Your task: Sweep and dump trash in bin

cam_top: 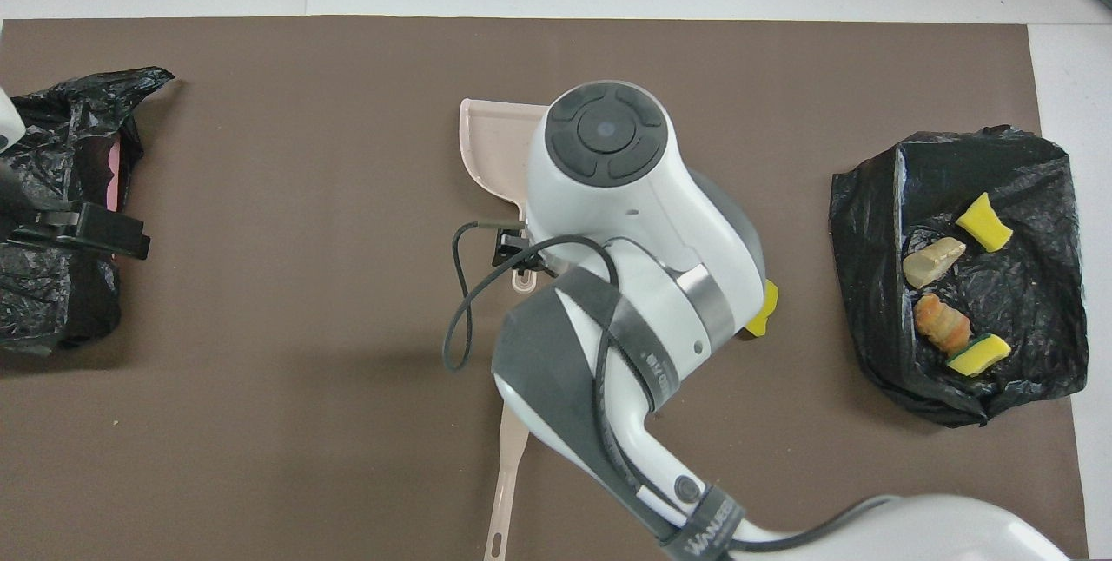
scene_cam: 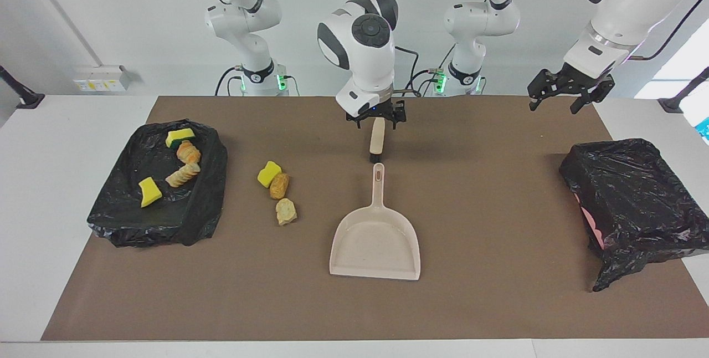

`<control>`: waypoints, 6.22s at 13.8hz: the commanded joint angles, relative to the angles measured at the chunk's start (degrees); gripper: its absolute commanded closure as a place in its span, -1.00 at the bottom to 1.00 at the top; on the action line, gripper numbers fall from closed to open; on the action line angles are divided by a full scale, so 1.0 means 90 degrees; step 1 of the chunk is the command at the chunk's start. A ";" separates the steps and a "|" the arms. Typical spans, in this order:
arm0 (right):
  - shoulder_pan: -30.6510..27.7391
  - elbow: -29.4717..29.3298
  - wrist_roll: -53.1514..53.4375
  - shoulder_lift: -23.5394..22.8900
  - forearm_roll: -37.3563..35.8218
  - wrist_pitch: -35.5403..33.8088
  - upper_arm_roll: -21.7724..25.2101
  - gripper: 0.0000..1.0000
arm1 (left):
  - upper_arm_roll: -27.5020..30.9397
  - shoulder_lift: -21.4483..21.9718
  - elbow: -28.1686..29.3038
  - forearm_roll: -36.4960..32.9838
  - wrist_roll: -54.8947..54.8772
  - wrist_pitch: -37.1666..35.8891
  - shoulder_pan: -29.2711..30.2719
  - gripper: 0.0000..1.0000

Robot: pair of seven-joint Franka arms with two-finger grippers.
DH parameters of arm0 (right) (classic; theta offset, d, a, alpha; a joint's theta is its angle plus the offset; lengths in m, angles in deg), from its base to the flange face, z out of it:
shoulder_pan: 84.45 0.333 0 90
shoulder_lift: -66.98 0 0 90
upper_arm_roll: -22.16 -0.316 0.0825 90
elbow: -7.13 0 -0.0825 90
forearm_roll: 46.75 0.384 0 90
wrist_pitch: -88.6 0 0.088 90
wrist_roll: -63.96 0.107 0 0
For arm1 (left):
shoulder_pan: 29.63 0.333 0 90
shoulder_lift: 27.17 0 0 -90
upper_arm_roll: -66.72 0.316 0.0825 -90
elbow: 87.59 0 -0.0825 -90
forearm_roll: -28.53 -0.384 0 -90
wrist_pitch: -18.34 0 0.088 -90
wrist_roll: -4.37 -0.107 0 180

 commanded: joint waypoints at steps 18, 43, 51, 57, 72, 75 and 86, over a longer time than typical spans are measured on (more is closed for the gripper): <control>0.1446 0.3723 0.1430 0.1388 0.0811 0.2340 0.0010 1.00 | -0.0006 0.0028 0.0016 -0.0093 -0.0070 -0.0012 0.0011 -1.00; -0.2518 0.3537 -0.3450 0.2687 -0.1784 -0.0727 0.0088 1.00 | -0.0230 -0.0420 0.0387 0.0034 0.1481 0.1539 -0.2205 -1.00; -0.3076 0.3527 -0.3892 0.1847 -0.2373 -0.0268 0.0059 1.00 | -0.0211 -0.2276 0.0104 -0.0171 0.3142 0.3043 -0.3338 -1.00; -0.2637 0.3527 -0.3688 0.1837 -0.1212 -0.0375 0.0039 1.00 | -0.0211 -0.2811 0.0104 -0.0375 0.3445 0.3347 -0.3631 -1.00; -0.3134 0.2638 -0.4068 0.1458 -0.1923 -0.0026 0.0088 1.00 | -0.0143 -0.3078 -0.0140 -0.0533 0.3302 0.3621 -0.3486 1.00; -0.3163 0.2852 -0.4029 0.1504 -0.2273 -0.0140 0.0098 1.00 | -0.0142 -0.2766 -0.0111 -0.0503 0.2277 0.3271 -0.3203 1.00; -0.2911 0.3664 -0.3668 0.1915 -0.1251 -0.0355 0.0039 1.00 | -0.0142 -0.1965 0.0933 -0.0513 -0.1736 0.2214 -0.2773 1.00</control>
